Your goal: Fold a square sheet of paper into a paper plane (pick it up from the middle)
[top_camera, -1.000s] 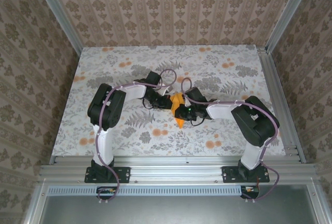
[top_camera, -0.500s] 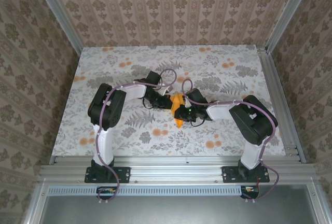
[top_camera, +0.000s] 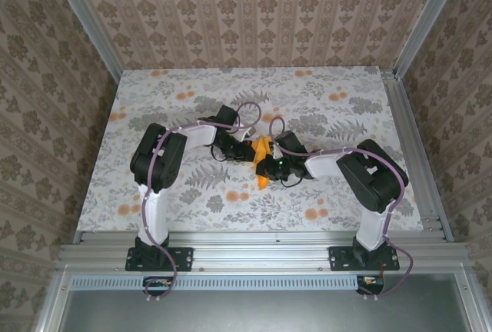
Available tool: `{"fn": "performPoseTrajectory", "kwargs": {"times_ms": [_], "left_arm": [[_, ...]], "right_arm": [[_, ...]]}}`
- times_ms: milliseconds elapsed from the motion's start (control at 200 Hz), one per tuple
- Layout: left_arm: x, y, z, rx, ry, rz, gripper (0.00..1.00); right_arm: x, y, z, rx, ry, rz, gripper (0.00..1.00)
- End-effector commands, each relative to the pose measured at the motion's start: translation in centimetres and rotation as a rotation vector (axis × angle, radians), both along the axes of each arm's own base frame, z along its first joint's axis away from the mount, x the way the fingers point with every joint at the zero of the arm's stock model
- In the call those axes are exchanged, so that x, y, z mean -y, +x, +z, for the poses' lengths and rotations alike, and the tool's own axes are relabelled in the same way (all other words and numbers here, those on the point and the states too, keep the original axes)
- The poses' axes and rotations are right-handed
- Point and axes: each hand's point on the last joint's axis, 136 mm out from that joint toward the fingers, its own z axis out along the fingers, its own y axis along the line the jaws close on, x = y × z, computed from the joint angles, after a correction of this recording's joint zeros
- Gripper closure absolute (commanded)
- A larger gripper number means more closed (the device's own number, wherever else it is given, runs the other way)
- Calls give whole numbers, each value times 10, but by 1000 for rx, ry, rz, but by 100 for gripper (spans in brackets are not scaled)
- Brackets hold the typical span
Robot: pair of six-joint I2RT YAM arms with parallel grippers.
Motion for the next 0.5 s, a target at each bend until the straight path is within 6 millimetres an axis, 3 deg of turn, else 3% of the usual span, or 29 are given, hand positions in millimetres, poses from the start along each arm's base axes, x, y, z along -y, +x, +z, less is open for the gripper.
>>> {"fn": "performPoseTrajectory", "kwargs": {"times_ms": [0,130,275,495], "left_arm": [[-22,-16,-49,-57,146,0,100],[-22,-16,-49,-56,148,0,100],[-21,-15,-48,-54,147,-2,100],[-20,-12,-45,-51,146,-4,100]], "right_arm": [[3,2,5,21,7,-8,82],[15,-2,17,45,-6,-19,79],[27,-11,17,36,-12,-40,79],[21,-14,17,14,63,-52,79]]}}
